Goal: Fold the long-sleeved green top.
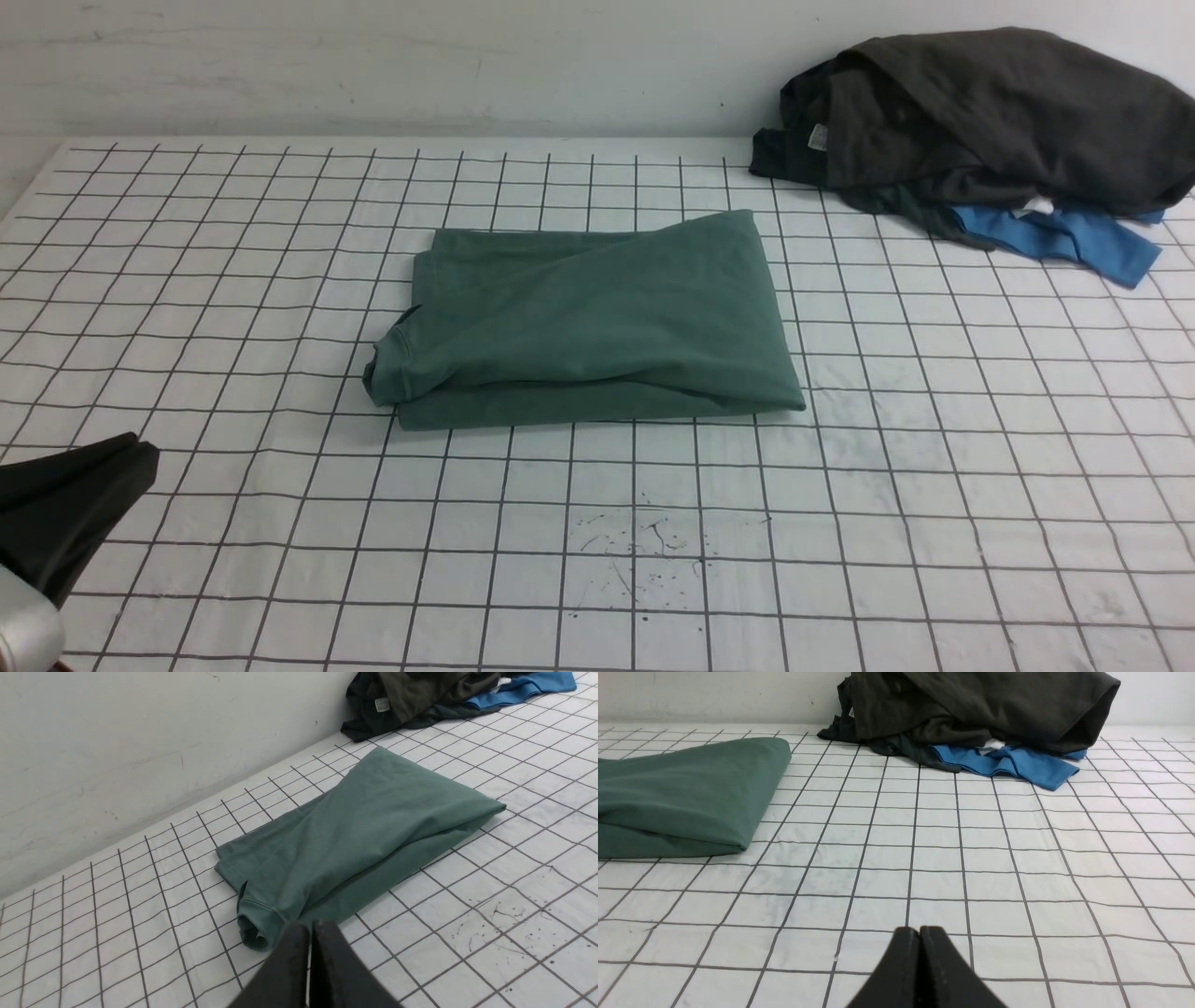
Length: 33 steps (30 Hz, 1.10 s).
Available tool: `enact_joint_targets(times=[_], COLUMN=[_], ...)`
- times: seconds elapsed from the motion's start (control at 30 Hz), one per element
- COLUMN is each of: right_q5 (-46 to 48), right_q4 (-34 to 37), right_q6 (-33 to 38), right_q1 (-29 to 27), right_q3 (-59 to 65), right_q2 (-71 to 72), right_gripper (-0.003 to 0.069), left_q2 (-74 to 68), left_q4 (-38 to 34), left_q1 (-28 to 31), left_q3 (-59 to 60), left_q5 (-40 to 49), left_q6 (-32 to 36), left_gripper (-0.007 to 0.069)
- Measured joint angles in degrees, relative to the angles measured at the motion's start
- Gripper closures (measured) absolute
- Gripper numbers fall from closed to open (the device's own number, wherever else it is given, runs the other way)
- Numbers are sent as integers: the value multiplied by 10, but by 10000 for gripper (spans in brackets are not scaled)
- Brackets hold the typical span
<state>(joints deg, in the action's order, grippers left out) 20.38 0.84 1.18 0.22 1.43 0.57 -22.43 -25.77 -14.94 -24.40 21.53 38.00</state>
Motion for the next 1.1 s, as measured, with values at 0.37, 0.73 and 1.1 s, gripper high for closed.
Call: enact_joint_targets(times=[0.37,0.73,1.1], right_q5=[1,2,2], right_q4=[-2,-2,-2], right_q6=[0,0,0], right_q1=[0,0,0], right_q3=[0,0,0], right_q2=[0,0,0], right_gripper=[673,673,673], left_q2=[230,230,230], left_q4=[53,306,272], left_q1=[136,111,74], left_q3=[173,260,258], left_q5=[-50,-15,-8], left_q6=[-53,-384,-341], left_gripper=[631,631,631])
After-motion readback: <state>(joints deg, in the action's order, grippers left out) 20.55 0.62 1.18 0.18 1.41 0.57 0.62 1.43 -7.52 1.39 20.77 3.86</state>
